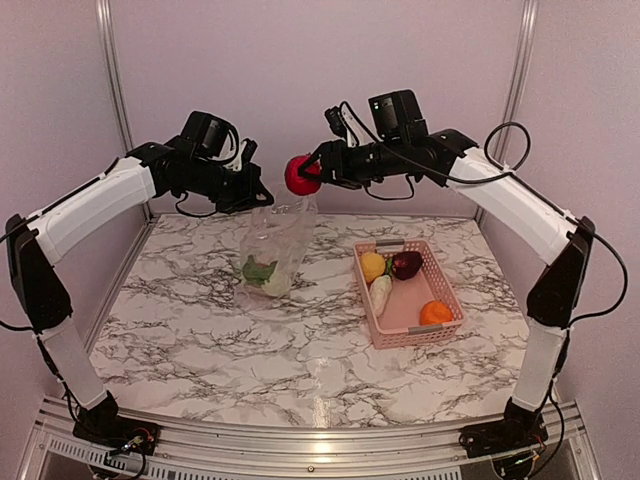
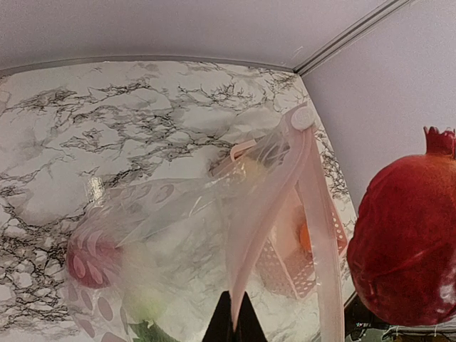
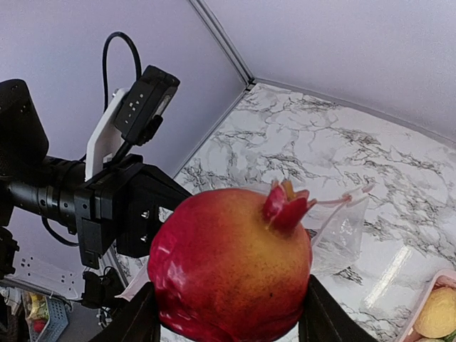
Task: Place the food in the zip-top bag and seal the zipper
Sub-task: Place the fake fruit in the zipper food storage bag.
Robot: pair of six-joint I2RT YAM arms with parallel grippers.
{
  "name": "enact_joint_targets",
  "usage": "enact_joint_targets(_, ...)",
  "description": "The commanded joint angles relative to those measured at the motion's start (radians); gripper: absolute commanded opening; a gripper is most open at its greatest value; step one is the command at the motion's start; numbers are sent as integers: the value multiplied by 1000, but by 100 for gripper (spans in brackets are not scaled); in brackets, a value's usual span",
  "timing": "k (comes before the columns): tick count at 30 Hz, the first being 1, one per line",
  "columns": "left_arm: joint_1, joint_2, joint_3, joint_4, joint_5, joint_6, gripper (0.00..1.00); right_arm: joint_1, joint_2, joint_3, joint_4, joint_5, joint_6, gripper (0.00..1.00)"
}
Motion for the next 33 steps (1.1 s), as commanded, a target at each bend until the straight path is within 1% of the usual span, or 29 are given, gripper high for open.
enact_joint_targets(1, -2, 22, -5, 18, 20, -6, 0, 14, 45, 66, 13, 29, 6, 52)
enact_joint_targets(15, -2, 27, 0, 19, 21, -8, 0, 41, 105, 98, -44, 88, -31, 58)
enact_joint_targets(20, -2, 29, -2, 19, 21, -7, 0, 57, 139, 159, -88, 103, -56, 67)
enact_joint_targets(24, -2, 30, 0, 19, 22, -7, 0, 57, 141, 168, -99, 110, -58, 73)
enact_joint_targets(28, -2, 31, 0, 18, 20, -3, 0, 57, 134, 167, -105, 123, -62, 75)
enact_joint_targets(33, -2, 28, -2, 17, 18, -1, 0, 58, 107, 161, -111, 139, -54, 74)
